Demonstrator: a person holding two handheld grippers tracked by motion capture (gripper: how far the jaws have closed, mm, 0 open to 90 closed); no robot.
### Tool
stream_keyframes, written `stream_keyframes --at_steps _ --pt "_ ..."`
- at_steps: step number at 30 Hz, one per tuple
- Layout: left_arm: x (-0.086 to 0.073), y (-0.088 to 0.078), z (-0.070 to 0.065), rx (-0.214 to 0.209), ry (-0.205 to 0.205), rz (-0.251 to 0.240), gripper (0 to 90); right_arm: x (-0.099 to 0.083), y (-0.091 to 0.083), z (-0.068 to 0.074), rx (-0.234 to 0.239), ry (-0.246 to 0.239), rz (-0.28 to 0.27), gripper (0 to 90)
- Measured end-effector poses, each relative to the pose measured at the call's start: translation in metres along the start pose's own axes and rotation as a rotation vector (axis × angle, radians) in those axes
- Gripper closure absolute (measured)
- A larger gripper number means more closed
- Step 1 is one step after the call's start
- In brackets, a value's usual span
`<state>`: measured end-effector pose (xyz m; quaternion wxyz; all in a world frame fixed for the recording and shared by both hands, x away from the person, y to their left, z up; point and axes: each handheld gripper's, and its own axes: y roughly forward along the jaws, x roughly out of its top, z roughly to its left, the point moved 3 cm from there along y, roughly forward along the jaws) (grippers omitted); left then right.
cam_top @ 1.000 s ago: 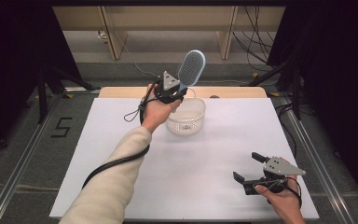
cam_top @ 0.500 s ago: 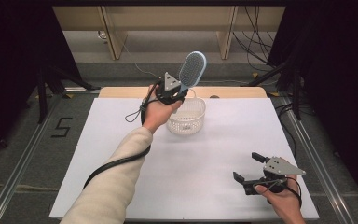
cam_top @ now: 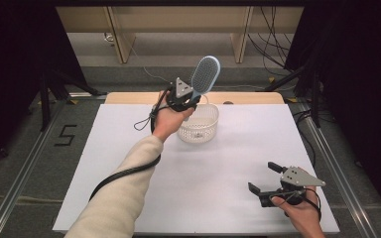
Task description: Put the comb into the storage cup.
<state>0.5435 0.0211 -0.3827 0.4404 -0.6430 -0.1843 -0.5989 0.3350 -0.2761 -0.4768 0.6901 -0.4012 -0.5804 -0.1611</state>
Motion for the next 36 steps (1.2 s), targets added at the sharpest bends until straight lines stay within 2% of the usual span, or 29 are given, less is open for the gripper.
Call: stream_keyframes --at_steps 26,36 --pt "-0.009 0.004 0.002 0.009 0.005 0.008 69.7 0.0 0.0 0.001 0.002 0.002 0.0 0.2" --pt "-0.012 0.007 0.002 -0.003 0.009 0.006 69.7 0.0 0.0 0.0 0.001 0.001 0.002 0.2"
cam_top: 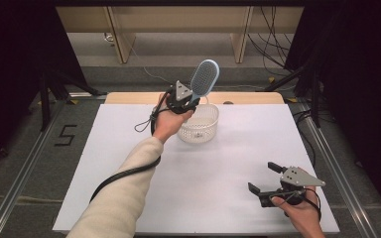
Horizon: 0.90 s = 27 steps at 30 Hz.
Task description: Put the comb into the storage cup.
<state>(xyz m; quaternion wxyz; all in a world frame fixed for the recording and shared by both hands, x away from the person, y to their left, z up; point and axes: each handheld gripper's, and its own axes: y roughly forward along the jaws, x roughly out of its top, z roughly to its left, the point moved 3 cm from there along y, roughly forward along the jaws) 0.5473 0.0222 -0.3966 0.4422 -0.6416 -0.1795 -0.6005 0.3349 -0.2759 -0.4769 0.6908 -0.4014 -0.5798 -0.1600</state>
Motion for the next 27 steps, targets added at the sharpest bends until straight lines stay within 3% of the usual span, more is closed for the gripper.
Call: stream_keyframes --at_steps 27 --pt "-0.0094 0.0054 -0.0004 -0.007 0.005 0.015 69.7 0.0 -0.0001 0.0001 0.002 0.006 -0.002 0.2"
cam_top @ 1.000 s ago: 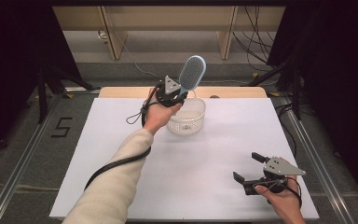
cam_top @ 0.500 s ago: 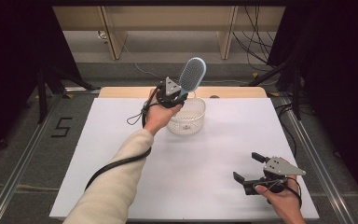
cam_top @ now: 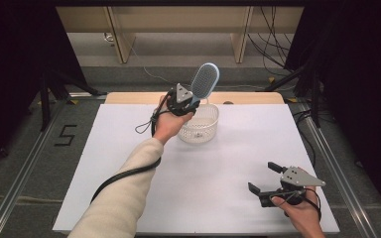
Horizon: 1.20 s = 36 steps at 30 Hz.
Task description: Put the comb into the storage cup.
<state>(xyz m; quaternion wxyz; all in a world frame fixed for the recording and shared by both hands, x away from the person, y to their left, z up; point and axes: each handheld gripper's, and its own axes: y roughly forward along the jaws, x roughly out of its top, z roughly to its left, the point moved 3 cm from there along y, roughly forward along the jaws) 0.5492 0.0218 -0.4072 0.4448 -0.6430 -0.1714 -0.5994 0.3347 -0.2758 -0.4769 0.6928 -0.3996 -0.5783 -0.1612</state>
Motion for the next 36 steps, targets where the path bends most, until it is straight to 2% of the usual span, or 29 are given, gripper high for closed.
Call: stream_keyframes --at_steps 36 --pt "-0.011 0.004 0.0 -0.011 -0.007 0.017 69.6 0.0 0.0 0.0 -0.003 -0.003 0.002 0.2"
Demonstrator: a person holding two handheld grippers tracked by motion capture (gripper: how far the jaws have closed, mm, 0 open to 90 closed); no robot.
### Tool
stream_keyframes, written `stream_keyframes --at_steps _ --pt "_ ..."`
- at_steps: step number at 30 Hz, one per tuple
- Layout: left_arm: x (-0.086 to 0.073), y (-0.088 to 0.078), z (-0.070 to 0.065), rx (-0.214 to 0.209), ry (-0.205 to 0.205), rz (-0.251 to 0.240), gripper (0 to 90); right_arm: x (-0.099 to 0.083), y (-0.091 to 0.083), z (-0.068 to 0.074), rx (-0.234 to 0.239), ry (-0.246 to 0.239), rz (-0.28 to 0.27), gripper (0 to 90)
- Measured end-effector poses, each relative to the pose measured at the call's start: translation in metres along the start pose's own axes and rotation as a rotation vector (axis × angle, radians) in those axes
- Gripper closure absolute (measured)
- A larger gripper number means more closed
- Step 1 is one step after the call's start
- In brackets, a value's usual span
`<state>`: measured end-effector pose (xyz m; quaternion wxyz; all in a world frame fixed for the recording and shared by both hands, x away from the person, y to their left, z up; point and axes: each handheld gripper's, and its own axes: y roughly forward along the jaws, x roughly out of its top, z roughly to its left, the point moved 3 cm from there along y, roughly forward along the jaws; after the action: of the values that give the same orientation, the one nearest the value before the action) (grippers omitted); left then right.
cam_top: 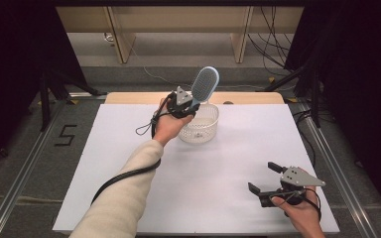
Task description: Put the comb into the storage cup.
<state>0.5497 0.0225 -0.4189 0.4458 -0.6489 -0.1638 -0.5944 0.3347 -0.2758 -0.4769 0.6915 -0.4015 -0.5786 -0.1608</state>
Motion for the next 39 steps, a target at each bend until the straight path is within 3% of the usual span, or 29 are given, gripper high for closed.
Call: stream_keyframes --at_steps 39 --pt "-0.0084 0.0055 -0.0015 -0.003 0.003 0.021 69.5 -0.0001 0.0003 -0.0001 0.002 -0.001 -0.001 0.2"
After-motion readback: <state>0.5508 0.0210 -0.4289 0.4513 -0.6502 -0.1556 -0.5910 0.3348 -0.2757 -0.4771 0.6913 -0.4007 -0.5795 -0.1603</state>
